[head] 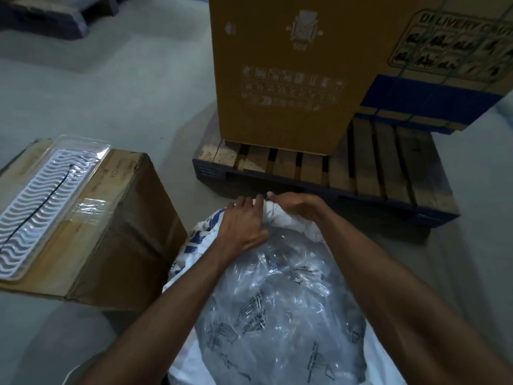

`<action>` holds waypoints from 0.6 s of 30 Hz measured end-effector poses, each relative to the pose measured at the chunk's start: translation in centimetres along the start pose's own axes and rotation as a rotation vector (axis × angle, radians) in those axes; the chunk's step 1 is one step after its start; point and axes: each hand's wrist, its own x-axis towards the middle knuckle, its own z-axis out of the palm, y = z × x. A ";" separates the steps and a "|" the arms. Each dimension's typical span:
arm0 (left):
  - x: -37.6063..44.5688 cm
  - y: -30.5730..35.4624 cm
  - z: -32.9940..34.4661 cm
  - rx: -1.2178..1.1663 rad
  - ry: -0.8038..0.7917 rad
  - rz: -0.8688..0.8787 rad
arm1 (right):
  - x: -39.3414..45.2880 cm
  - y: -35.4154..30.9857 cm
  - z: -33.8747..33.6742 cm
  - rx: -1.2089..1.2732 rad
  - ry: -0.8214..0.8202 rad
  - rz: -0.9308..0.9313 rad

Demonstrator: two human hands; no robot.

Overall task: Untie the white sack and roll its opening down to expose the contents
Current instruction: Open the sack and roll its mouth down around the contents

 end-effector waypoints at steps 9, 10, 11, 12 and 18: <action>4.1 0.0 -0.8 -0.152 -0.258 -0.291 | -4.5 6.7 5.8 -0.449 0.789 -0.033; 4.1 0.1 -0.8 -0.135 -0.275 -0.271 | -4.3 7.4 5.8 -0.430 0.831 -0.063; 4.0 0.3 -0.7 -0.080 -0.248 -0.241 | -4.4 7.7 5.6 -0.393 0.836 -0.075; 3.7 0.5 -0.3 0.009 -0.164 -0.186 | -4.4 7.6 5.0 -0.318 0.777 -0.057; 2.2 2.3 1.8 0.231 0.042 0.275 | -3.6 5.7 -0.5 0.274 0.073 0.031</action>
